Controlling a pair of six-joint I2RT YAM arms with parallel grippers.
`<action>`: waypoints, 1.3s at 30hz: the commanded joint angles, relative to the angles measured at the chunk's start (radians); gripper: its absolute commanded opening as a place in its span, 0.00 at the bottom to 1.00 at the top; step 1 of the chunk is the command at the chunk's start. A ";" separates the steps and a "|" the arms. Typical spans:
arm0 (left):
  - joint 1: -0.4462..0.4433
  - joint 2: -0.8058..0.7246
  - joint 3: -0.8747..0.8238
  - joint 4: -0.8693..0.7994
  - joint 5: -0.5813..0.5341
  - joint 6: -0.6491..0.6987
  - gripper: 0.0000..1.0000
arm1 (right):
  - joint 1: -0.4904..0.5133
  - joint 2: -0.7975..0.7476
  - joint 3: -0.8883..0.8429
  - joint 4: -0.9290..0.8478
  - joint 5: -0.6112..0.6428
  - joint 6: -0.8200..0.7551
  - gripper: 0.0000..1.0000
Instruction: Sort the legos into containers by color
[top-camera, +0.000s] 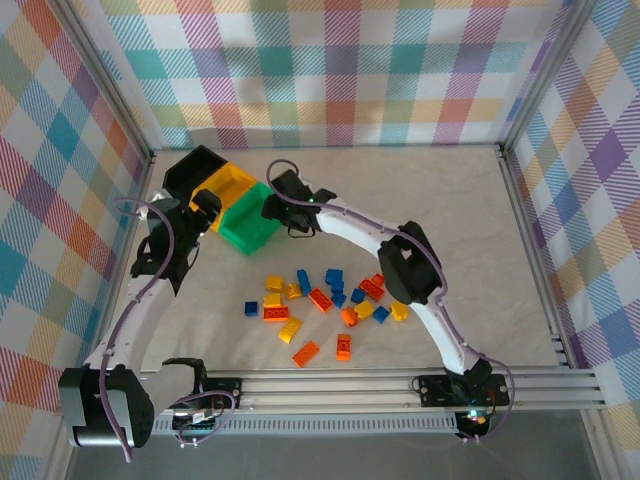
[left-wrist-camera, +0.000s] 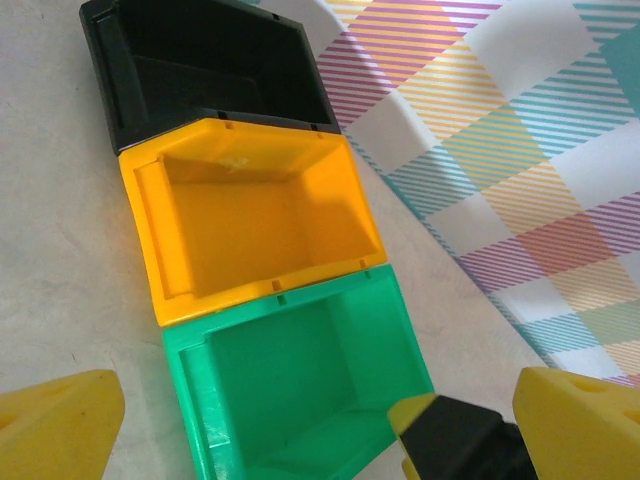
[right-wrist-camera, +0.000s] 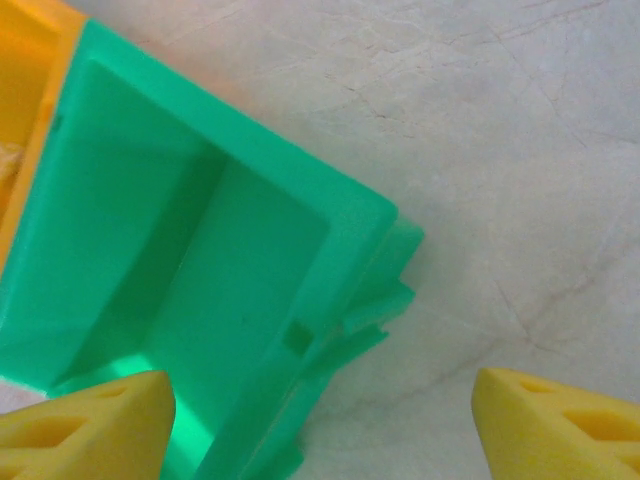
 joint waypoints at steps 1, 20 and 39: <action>-0.015 0.003 0.037 -0.013 -0.007 0.005 1.00 | -0.001 0.062 0.124 -0.167 0.028 0.050 0.73; -0.056 0.023 0.070 -0.042 -0.032 -0.015 1.00 | -0.067 0.075 0.256 -0.401 0.128 -0.107 0.03; -0.108 0.064 0.078 -0.019 -0.022 -0.034 1.00 | -0.394 -0.350 -0.352 -0.177 -0.084 -0.513 0.00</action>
